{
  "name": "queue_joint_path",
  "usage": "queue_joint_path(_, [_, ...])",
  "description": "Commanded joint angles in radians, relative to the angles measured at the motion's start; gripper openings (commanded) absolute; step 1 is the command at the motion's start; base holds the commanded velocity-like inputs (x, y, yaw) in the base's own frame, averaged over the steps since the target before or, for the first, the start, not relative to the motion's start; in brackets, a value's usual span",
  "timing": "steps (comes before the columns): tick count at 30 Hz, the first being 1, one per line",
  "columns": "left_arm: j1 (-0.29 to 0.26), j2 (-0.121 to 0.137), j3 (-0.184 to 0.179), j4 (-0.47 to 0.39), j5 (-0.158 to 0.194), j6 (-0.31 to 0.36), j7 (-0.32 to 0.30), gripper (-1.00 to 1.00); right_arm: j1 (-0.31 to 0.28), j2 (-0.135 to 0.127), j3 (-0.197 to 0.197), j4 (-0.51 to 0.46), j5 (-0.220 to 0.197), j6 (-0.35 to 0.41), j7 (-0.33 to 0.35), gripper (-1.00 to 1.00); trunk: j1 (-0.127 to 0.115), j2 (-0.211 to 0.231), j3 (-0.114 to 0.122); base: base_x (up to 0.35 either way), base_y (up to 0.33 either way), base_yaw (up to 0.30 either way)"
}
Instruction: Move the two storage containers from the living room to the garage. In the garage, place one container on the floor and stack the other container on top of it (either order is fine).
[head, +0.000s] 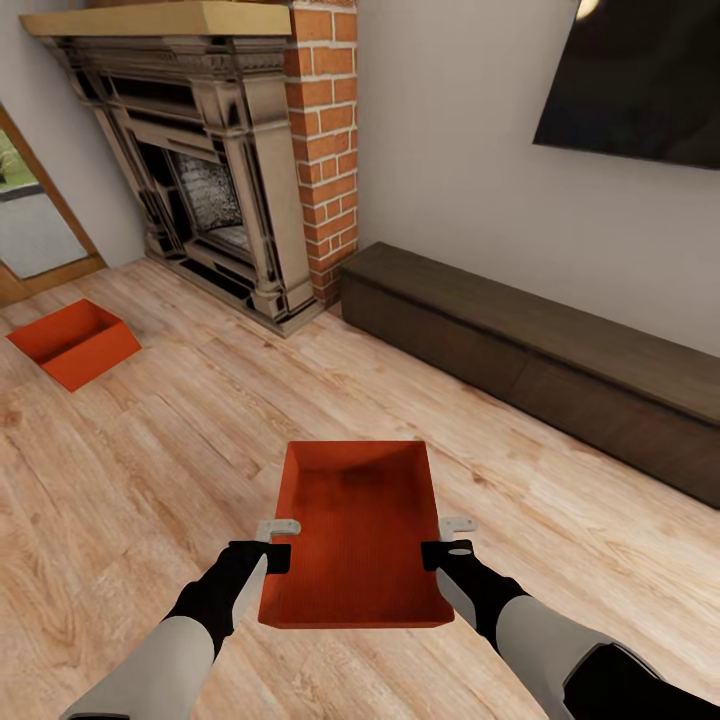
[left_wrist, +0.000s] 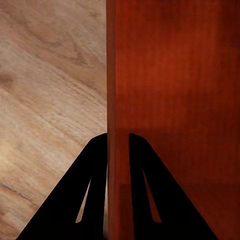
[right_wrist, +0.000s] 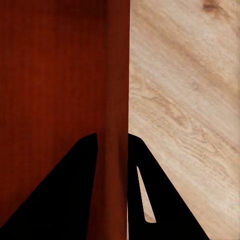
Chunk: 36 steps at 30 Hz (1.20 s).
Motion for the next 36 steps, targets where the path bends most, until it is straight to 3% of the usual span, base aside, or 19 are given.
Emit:
queue_joint_path(1, [0.0, -0.001, 0.002, -0.001, -0.034, 0.008, 0.01, -1.0, 0.0, 0.0, 0.018, -0.003, -0.008, 0.006, -0.007, -1.0, -0.004, 0.007, 0.003, 0.0, 0.0, 0.0])
queue_joint_path(15, [0.0, -0.001, 0.003, -0.001, -0.035, 0.008, 0.01, -1.0, 0.0, 0.002, 0.017, -0.003, -0.009, 0.005, -0.012, -1.0, -0.058, 0.105, 0.048, 0.0, 0.0, 0.0])
queue_joint_path(36, [0.0, -0.001, 0.003, -0.002, -0.036, 0.008, 0.011, -1.0, 0.0, 0.002, 0.016, -0.003, -0.01, 0.005, -0.013, -1.0, -0.138, 0.252, 0.144, 0.0, 0.0, 0.0])
